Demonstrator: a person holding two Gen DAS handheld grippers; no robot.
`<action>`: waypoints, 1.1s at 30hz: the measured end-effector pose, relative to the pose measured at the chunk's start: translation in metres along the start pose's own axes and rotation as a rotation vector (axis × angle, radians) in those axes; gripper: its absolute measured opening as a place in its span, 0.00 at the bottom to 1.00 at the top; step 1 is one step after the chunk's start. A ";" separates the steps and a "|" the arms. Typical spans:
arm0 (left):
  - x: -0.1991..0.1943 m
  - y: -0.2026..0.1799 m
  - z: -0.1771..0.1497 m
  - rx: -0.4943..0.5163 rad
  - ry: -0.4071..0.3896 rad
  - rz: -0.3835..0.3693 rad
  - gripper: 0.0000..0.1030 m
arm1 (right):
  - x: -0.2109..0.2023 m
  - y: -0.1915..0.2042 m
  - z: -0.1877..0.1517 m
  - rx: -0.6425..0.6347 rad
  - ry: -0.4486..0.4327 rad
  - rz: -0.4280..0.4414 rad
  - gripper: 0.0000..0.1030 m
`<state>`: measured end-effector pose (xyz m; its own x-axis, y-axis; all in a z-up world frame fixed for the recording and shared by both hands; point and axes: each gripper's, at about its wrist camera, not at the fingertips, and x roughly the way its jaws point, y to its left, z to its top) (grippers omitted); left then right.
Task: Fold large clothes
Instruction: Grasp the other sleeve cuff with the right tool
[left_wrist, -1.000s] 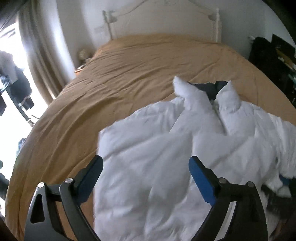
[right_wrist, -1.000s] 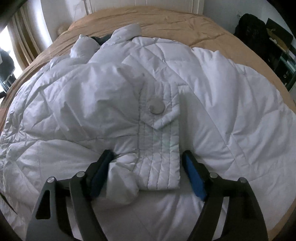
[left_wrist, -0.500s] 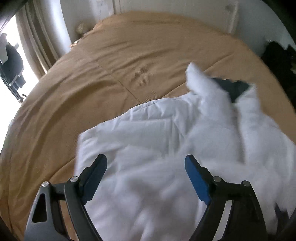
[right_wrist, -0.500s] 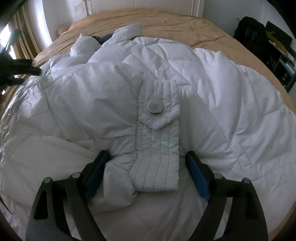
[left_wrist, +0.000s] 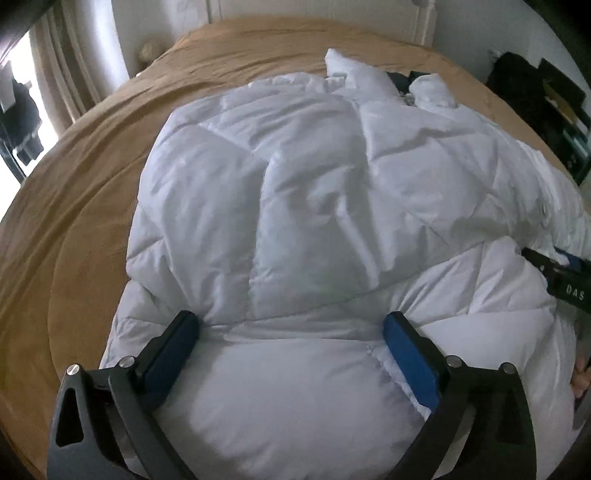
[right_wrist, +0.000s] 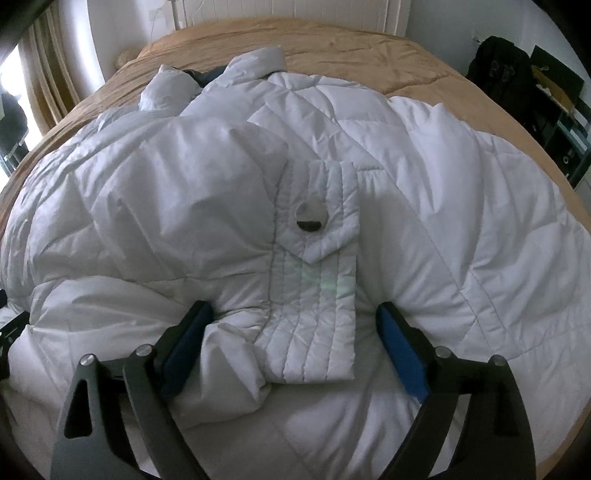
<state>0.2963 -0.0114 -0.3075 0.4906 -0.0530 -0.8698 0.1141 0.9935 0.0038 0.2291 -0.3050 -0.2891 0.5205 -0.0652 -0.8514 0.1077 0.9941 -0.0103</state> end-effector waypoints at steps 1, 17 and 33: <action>-0.002 0.001 -0.002 0.000 -0.001 0.002 0.99 | -0.002 -0.002 0.002 0.001 0.004 0.006 0.88; -0.002 -0.001 -0.005 -0.002 -0.021 0.016 1.00 | -0.140 -0.374 -0.062 0.648 -0.137 -0.243 0.84; -0.002 -0.001 -0.006 -0.004 -0.041 0.020 1.00 | -0.096 -0.483 -0.092 0.957 -0.238 0.072 0.16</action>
<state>0.2900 -0.0117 -0.3091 0.5281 -0.0372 -0.8484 0.1004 0.9948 0.0189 0.0493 -0.7713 -0.2504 0.6980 -0.1275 -0.7046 0.6542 0.5137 0.5551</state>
